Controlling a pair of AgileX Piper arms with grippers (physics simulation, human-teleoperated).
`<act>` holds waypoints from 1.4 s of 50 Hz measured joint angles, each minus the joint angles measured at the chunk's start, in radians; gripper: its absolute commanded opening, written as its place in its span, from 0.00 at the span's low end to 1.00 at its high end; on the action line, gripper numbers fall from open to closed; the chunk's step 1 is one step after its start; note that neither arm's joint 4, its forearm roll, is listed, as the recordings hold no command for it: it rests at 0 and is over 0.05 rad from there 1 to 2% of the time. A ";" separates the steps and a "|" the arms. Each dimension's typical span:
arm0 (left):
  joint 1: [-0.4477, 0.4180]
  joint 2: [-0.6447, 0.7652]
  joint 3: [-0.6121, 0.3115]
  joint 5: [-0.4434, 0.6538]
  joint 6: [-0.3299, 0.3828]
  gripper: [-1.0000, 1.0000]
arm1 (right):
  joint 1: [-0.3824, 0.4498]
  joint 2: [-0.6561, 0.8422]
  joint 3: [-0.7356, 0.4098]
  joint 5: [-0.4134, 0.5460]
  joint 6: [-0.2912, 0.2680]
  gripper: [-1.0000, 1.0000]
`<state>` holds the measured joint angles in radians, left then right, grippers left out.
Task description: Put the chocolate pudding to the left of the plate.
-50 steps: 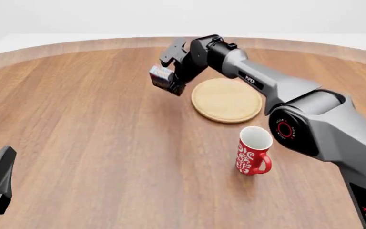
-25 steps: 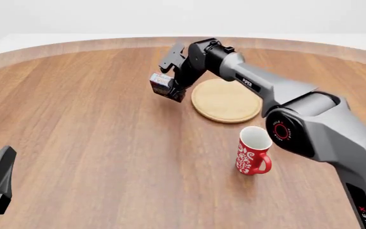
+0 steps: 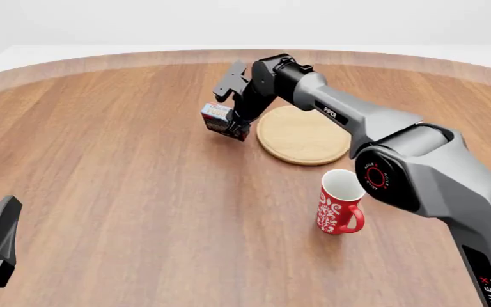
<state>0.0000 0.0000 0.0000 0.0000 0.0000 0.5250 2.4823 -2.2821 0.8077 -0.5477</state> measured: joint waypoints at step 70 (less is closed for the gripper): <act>0.000 0.000 0.000 0.000 0.000 1.00 | 0.015 -0.415 0.514 -0.228 0.056 1.00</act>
<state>0.0000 0.0000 0.0000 0.0000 0.0000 0.5404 2.0672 -1.7678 0.5793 -0.4918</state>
